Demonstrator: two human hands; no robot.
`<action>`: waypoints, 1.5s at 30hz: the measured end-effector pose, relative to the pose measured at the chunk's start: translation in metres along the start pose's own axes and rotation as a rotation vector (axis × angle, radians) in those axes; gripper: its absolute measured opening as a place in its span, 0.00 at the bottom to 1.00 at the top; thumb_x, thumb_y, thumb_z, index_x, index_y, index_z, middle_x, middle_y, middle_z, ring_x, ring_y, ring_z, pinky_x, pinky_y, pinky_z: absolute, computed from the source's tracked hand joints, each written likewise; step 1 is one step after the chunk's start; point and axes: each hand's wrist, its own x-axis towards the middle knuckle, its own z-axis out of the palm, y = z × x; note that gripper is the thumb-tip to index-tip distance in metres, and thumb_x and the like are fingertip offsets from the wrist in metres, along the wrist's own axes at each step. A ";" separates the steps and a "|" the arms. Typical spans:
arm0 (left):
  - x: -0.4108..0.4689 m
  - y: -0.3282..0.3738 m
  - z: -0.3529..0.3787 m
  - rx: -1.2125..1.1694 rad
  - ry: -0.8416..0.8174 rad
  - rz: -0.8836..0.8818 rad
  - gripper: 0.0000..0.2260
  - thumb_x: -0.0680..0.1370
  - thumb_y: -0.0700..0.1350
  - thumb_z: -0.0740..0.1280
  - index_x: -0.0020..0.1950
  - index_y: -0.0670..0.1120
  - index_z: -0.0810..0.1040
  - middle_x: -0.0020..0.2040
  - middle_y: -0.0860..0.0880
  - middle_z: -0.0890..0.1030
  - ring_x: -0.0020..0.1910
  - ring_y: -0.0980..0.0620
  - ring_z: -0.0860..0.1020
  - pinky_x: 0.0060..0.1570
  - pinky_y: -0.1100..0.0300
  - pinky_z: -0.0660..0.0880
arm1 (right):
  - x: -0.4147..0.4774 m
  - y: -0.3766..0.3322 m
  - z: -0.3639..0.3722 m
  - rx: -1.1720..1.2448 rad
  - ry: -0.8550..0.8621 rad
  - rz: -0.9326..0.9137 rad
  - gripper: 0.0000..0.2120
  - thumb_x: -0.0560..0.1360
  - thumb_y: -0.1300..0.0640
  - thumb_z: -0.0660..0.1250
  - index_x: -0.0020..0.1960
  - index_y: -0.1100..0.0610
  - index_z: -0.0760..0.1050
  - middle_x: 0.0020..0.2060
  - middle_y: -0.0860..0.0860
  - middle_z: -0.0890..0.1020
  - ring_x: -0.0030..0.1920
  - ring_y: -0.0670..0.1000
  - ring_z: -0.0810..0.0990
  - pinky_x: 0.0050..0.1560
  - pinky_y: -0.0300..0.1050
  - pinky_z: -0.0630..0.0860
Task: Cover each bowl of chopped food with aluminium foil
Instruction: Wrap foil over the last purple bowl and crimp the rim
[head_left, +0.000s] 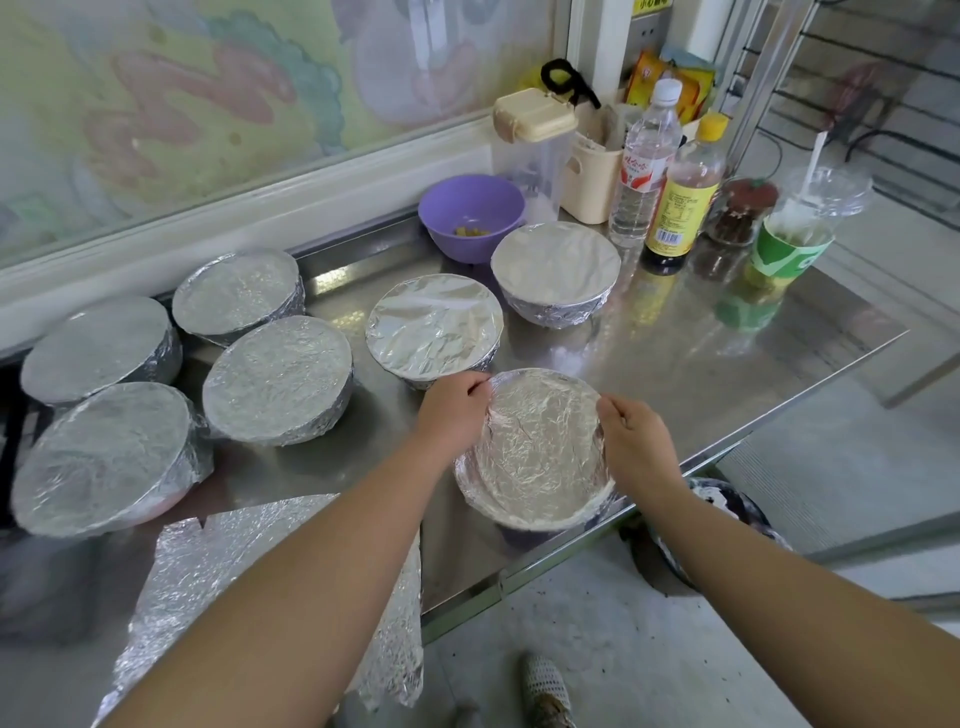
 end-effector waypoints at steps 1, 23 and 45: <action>0.001 0.000 0.002 0.015 0.006 0.000 0.13 0.83 0.44 0.58 0.47 0.41 0.80 0.32 0.52 0.74 0.26 0.57 0.66 0.25 0.65 0.61 | -0.002 0.001 0.002 0.008 0.016 0.006 0.18 0.83 0.57 0.57 0.38 0.66 0.67 0.29 0.53 0.68 0.30 0.51 0.65 0.32 0.47 0.58; -0.021 -0.002 0.004 0.290 0.136 0.663 0.12 0.81 0.44 0.65 0.64 0.47 0.79 0.61 0.51 0.77 0.60 0.49 0.76 0.60 0.50 0.75 | -0.009 0.004 -0.009 0.000 0.222 -0.001 0.14 0.82 0.46 0.61 0.62 0.52 0.77 0.56 0.48 0.76 0.41 0.48 0.78 0.47 0.49 0.76; -0.060 -0.041 0.022 0.440 0.094 1.034 0.07 0.81 0.48 0.64 0.51 0.49 0.82 0.49 0.53 0.80 0.46 0.51 0.76 0.54 0.57 0.71 | 0.008 0.027 -0.053 -0.651 -0.212 -1.276 0.11 0.81 0.53 0.66 0.41 0.56 0.78 0.39 0.50 0.76 0.38 0.56 0.75 0.42 0.49 0.74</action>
